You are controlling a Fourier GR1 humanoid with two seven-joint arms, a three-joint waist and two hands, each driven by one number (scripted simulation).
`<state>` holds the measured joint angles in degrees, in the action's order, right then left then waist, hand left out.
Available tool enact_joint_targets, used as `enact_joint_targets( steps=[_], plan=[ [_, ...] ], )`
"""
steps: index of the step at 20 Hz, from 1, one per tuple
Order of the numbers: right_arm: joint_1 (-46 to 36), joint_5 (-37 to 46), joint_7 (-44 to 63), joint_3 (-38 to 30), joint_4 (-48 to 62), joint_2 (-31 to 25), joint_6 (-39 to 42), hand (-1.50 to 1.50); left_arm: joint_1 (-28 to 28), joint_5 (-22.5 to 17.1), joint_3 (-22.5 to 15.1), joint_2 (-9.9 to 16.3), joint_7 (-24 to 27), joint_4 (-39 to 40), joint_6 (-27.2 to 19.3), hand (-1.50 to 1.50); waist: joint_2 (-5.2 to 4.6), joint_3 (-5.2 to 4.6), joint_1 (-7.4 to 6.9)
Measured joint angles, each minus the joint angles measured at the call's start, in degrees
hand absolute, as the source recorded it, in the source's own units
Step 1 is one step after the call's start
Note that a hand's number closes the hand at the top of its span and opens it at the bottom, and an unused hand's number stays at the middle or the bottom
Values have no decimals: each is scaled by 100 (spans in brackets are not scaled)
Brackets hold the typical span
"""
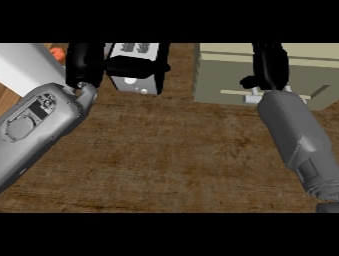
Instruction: Pick up the can, place it into the drawer and close the drawer
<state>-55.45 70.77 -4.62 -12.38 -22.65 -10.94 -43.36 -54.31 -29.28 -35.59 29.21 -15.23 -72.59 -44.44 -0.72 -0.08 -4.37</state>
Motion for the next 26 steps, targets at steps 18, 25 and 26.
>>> enact_joint_targets(
  steps=[18,25,26],
  plan=[
    [-649,-781,-1221,-778,728,-99,326,-150,751,202,138,197,132,-656,72,-150,-88,29,64],
    [-866,-1722,-1959,-1527,621,105,922,-150,1065,272,162,208,253,-789,60,-150,-79,43,100],
    [-889,-1891,-2061,-1661,603,128,1033,-150,1111,281,161,217,256,-828,58,-150,-79,47,101]
  ],
)
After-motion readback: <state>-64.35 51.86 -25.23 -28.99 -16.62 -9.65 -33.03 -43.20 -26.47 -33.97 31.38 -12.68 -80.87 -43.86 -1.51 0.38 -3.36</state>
